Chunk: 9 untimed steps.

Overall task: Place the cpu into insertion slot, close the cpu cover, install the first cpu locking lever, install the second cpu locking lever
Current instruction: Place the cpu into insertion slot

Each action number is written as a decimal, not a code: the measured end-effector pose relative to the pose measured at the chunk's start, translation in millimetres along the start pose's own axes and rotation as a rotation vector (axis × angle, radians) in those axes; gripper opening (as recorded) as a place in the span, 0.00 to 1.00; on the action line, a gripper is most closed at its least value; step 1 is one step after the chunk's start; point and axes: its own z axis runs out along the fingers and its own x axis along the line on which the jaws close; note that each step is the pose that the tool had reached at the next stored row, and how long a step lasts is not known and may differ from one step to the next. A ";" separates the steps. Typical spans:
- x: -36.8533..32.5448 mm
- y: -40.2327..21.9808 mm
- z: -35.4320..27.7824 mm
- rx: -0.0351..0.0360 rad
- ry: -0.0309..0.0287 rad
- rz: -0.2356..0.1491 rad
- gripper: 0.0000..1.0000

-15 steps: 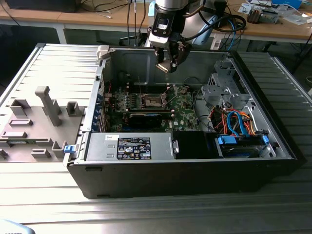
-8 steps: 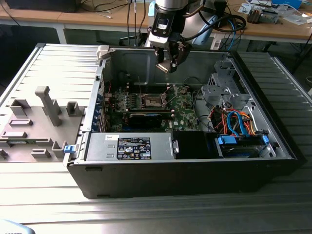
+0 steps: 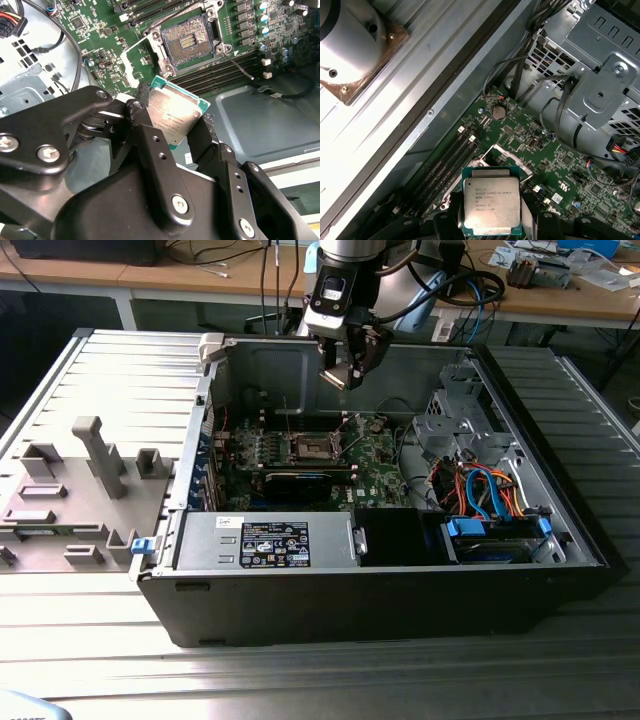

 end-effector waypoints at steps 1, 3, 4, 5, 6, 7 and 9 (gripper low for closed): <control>0.0 0.0 0.0 0.0000 -0.0001 0.001 0.55; 0.0 0.0 0.0 -0.0001 -0.0002 0.003 0.55; 0.0 0.0 0.0 -0.0001 -0.0003 0.004 0.55; 0.0 0.0 0.0 -0.0001 -0.0003 0.004 0.55; 0.0 0.0 0.0 -0.0002 -0.0004 0.005 0.55; 0.0 0.0 0.0 -0.0001 -0.0005 0.006 0.55; 0.0 0.0 0.0 -0.0002 -0.0006 0.007 0.55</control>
